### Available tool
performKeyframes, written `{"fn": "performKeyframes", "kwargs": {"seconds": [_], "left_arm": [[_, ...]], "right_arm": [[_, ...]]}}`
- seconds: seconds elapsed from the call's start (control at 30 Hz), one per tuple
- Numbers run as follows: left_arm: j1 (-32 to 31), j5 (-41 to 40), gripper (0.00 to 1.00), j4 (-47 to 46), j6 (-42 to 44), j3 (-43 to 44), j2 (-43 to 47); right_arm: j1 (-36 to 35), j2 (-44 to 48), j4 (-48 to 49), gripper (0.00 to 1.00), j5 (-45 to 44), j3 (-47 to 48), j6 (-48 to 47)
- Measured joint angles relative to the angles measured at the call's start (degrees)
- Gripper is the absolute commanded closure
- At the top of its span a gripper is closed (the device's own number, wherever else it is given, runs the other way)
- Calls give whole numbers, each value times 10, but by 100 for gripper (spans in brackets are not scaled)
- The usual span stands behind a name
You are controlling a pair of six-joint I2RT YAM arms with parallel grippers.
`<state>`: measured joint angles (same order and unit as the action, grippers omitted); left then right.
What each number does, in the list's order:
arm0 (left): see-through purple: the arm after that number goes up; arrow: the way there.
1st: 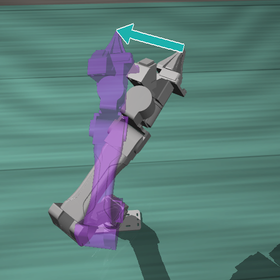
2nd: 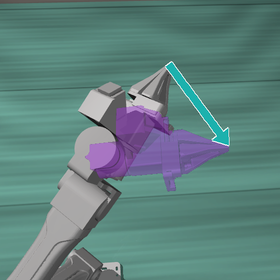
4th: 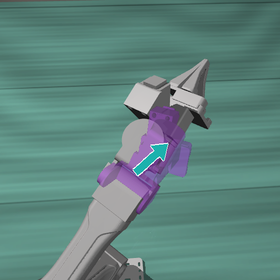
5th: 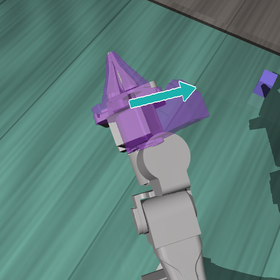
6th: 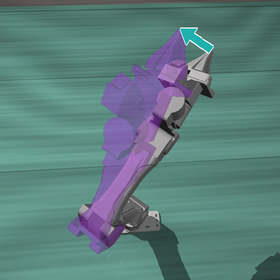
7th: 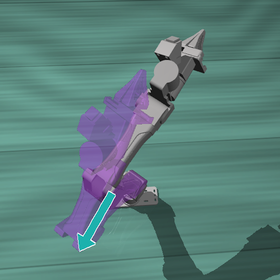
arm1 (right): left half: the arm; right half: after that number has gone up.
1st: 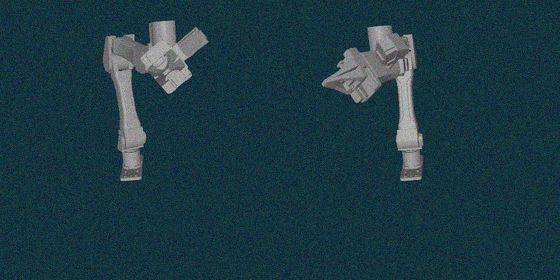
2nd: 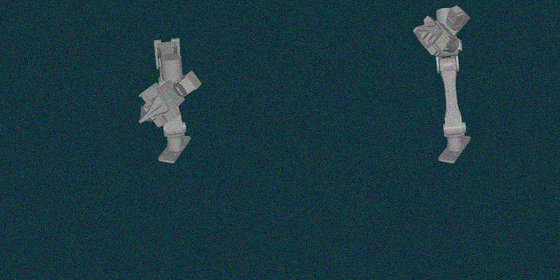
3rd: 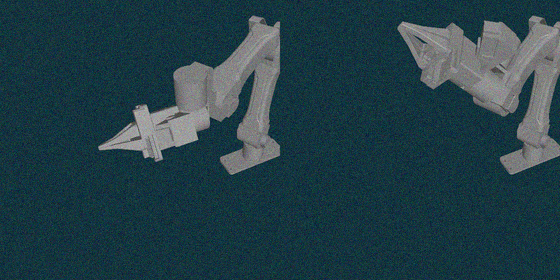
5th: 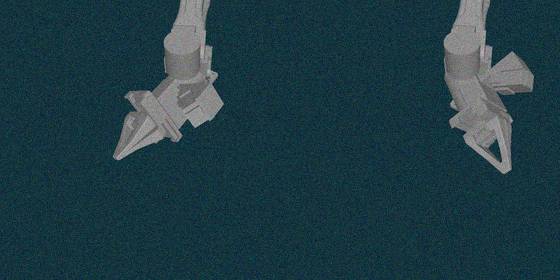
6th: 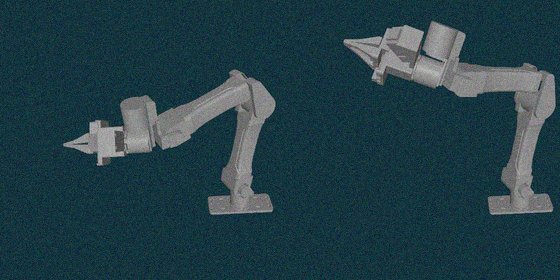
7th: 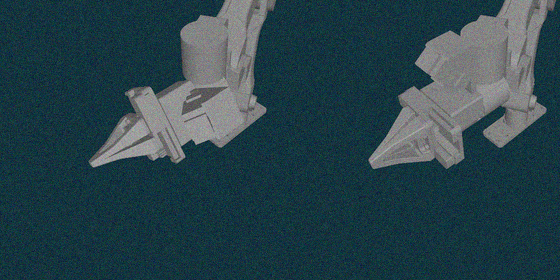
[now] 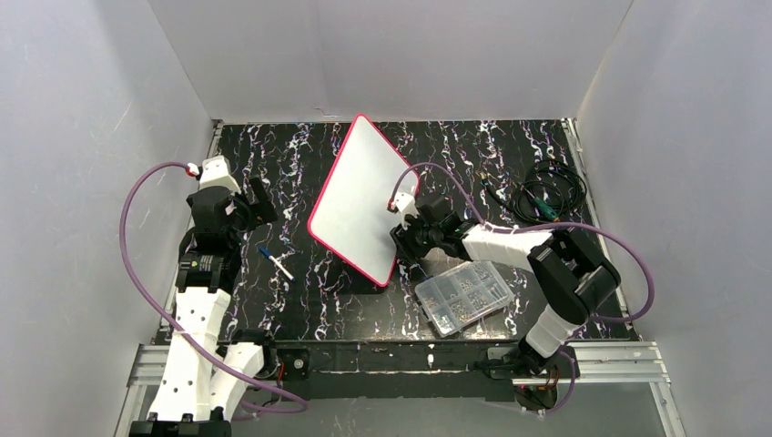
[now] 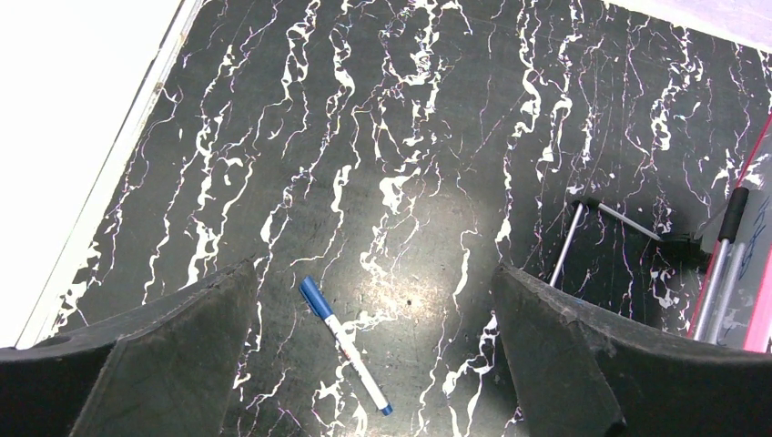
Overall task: Write a sentence on the whiteboard
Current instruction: Move the whiteboard stand to the center of the board.
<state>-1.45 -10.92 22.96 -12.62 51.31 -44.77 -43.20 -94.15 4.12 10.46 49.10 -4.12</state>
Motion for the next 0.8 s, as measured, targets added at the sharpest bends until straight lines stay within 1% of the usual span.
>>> {"fn": "performKeyframes", "kwargs": {"seconds": [0.1,0.37,0.4,0.43,0.57,0.6,0.8], "left_arm": [[0,0,1,0,0,0,0],[0,0,1,0,0,0,0],[0,0,1,0,0,0,0],[0,0,1,0,0,0,0],[0,0,1,0,0,0,0],[0,0,1,0,0,0,0],[0,0,1,0,0,0,0]], "right_arm": [[-3,-13,-2,53,0,12,-5],[-17,-19,-9,64,-2,21,-7],[-19,-20,-7,67,-6,21,-6],[-23,-21,-5,71,-11,21,-6],[-38,-25,18,95,-30,18,-5],[-44,-26,29,99,-35,15,-5],[-86,-19,96,99,-111,-20,44]]}}
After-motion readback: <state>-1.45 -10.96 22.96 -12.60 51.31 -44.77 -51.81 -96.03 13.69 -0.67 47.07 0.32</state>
